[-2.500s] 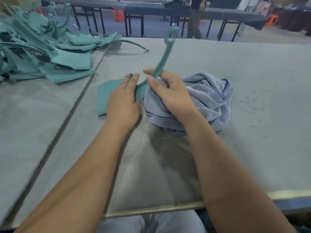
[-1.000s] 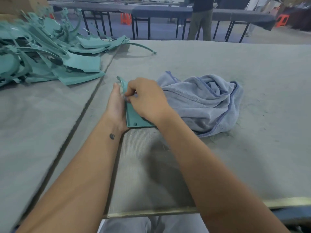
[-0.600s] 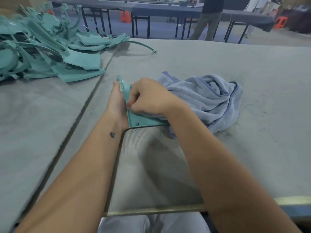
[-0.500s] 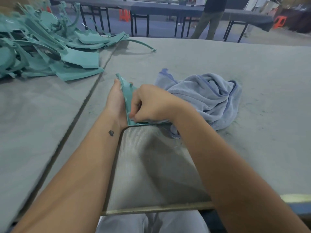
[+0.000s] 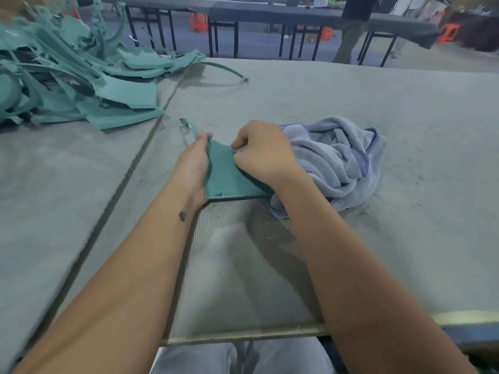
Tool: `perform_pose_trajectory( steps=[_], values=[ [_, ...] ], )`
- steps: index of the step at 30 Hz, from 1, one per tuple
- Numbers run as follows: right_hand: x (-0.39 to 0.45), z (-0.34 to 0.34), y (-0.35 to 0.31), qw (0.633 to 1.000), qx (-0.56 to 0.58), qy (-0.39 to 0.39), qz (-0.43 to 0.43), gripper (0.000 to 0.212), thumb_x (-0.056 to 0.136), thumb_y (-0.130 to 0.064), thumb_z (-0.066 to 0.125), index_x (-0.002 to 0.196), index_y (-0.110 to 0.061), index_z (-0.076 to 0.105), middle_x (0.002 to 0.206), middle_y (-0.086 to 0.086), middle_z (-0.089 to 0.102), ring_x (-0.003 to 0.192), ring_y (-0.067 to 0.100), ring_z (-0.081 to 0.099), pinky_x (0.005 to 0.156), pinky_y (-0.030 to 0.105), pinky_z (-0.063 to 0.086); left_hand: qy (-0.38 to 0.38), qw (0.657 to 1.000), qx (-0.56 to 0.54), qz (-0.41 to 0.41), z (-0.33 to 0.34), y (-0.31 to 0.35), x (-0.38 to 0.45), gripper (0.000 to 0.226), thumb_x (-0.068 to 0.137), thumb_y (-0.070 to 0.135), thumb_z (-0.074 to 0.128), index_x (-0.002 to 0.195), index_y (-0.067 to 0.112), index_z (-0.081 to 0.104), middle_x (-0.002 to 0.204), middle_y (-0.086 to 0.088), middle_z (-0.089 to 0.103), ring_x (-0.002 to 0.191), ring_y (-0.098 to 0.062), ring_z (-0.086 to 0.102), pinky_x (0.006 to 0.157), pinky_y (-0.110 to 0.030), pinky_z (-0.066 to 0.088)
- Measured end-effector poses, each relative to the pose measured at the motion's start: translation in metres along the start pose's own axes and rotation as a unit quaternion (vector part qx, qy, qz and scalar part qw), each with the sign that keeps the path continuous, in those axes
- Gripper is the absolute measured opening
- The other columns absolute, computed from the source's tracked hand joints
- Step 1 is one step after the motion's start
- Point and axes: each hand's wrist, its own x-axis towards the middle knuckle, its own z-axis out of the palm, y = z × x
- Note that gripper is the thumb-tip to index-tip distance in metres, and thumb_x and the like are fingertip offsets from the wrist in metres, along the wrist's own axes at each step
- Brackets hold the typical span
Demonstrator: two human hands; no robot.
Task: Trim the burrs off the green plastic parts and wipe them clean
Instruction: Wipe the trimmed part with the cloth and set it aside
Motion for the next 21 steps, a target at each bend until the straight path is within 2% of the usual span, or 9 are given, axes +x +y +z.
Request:
perform_pose_trajectory(
  steps=[2, 3, 6, 10, 12, 14, 17, 19, 21],
  values=[
    [-0.007, -0.012, 0.001, 0.994, 0.098, -0.04, 0.0, 0.014, 0.075, -0.004, 0.066, 0.069, -0.015, 0.072, 0.059, -0.01, 0.065, 0.055, 0.002, 0.055, 0.049, 0.017, 0.042, -0.012, 1.0, 0.009, 0.01, 0.0, -0.001, -0.003, 0.026, 0.103, 0.034, 0.045, 0.09, 0.017, 0.061, 0.059, -0.001, 0.071, 0.051, -0.016, 0.069, 0.04, -0.027, 0.051],
    [-0.011, -0.017, 0.003, 0.989, 0.131, -0.066, 0.009, 0.017, 0.076, -0.005, 0.069, 0.065, -0.018, 0.071, 0.05, -0.011, 0.06, 0.044, 0.0, 0.048, 0.042, 0.014, 0.036, -0.021, 0.999, 0.017, 0.019, -0.001, -0.002, -0.004, 0.02, 0.102, 0.024, 0.048, 0.09, 0.015, 0.061, 0.06, -0.002, 0.071, 0.052, -0.017, 0.069, 0.041, -0.028, 0.052],
    [-0.018, -0.025, 0.014, 0.973, 0.199, -0.104, 0.056, 0.017, 0.079, -0.008, 0.073, 0.064, -0.013, 0.07, 0.046, 0.003, 0.055, 0.037, 0.011, 0.041, 0.04, 0.014, 0.03, -0.041, 0.998, 0.021, 0.037, -0.001, -0.001, -0.007, 0.021, 0.098, 0.006, 0.05, 0.086, 0.02, 0.06, 0.062, -0.001, 0.072, 0.054, -0.017, 0.07, 0.043, -0.03, 0.053],
    [-0.009, -0.02, 0.035, 0.978, 0.174, 0.008, 0.116, 0.016, 0.082, -0.007, 0.069, 0.066, -0.005, 0.07, 0.046, -0.002, 0.055, 0.041, 0.017, 0.044, 0.044, 0.022, 0.036, -0.05, 0.997, 0.03, 0.047, 0.001, 0.002, -0.008, 0.019, 0.099, 0.006, 0.051, 0.092, 0.022, 0.058, 0.064, 0.003, 0.073, 0.057, -0.013, 0.07, 0.045, -0.027, 0.053],
    [-0.007, -0.019, 0.041, 0.976, 0.166, 0.056, 0.128, 0.014, 0.082, -0.007, 0.066, 0.069, -0.005, 0.07, 0.05, -0.004, 0.058, 0.047, 0.019, 0.048, 0.048, 0.027, 0.04, -0.061, 0.996, 0.025, 0.054, 0.001, 0.003, -0.007, 0.021, 0.099, 0.006, 0.05, 0.107, 0.024, 0.057, 0.073, 0.003, 0.075, 0.063, -0.012, 0.072, 0.048, -0.027, 0.055],
    [-0.007, -0.017, 0.046, 0.969, 0.191, 0.088, 0.131, 0.016, 0.081, -0.004, 0.062, 0.067, -0.004, 0.068, 0.051, 0.004, 0.059, 0.046, 0.02, 0.046, 0.045, 0.031, 0.039, -0.089, 0.994, 0.018, 0.066, 0.001, 0.004, -0.006, 0.036, 0.099, 0.005, 0.05, 0.128, 0.025, 0.051, 0.094, 0.0, 0.074, 0.076, -0.013, 0.073, 0.058, -0.029, 0.058],
    [-0.009, -0.019, 0.049, 0.966, 0.185, 0.124, 0.134, 0.016, 0.079, 0.0, 0.056, 0.072, -0.003, 0.07, 0.065, 0.015, 0.067, 0.043, 0.012, 0.045, 0.039, 0.022, 0.036, -0.144, 0.986, 0.032, 0.08, 0.002, 0.004, -0.008, 0.045, 0.098, 0.004, 0.049, 0.139, 0.023, 0.046, 0.108, 0.0, 0.072, 0.092, -0.017, 0.071, 0.069, -0.03, 0.058],
    [-0.01, -0.023, 0.048, 0.938, 0.269, 0.153, 0.156, 0.021, 0.083, -0.002, 0.058, 0.072, -0.015, 0.07, 0.061, 0.001, 0.067, 0.043, 0.007, 0.051, 0.043, 0.016, 0.041, -0.148, 0.985, 0.037, 0.082, 0.002, 0.004, -0.01, 0.047, 0.098, 0.004, 0.048, 0.142, 0.023, 0.044, 0.11, -0.001, 0.071, 0.093, -0.017, 0.071, 0.07, -0.031, 0.058],
    [-0.01, -0.029, 0.05, 0.906, 0.317, 0.218, 0.175, 0.017, 0.086, -0.008, 0.059, 0.083, -0.021, 0.07, 0.073, -0.009, 0.068, 0.064, 0.002, 0.064, 0.061, 0.013, 0.049, -0.146, 0.985, 0.039, 0.084, 0.001, 0.005, -0.012, 0.049, 0.099, 0.004, 0.047, 0.144, 0.022, 0.042, 0.118, -0.003, 0.068, 0.095, -0.017, 0.07, 0.072, -0.031, 0.059]
  ],
)
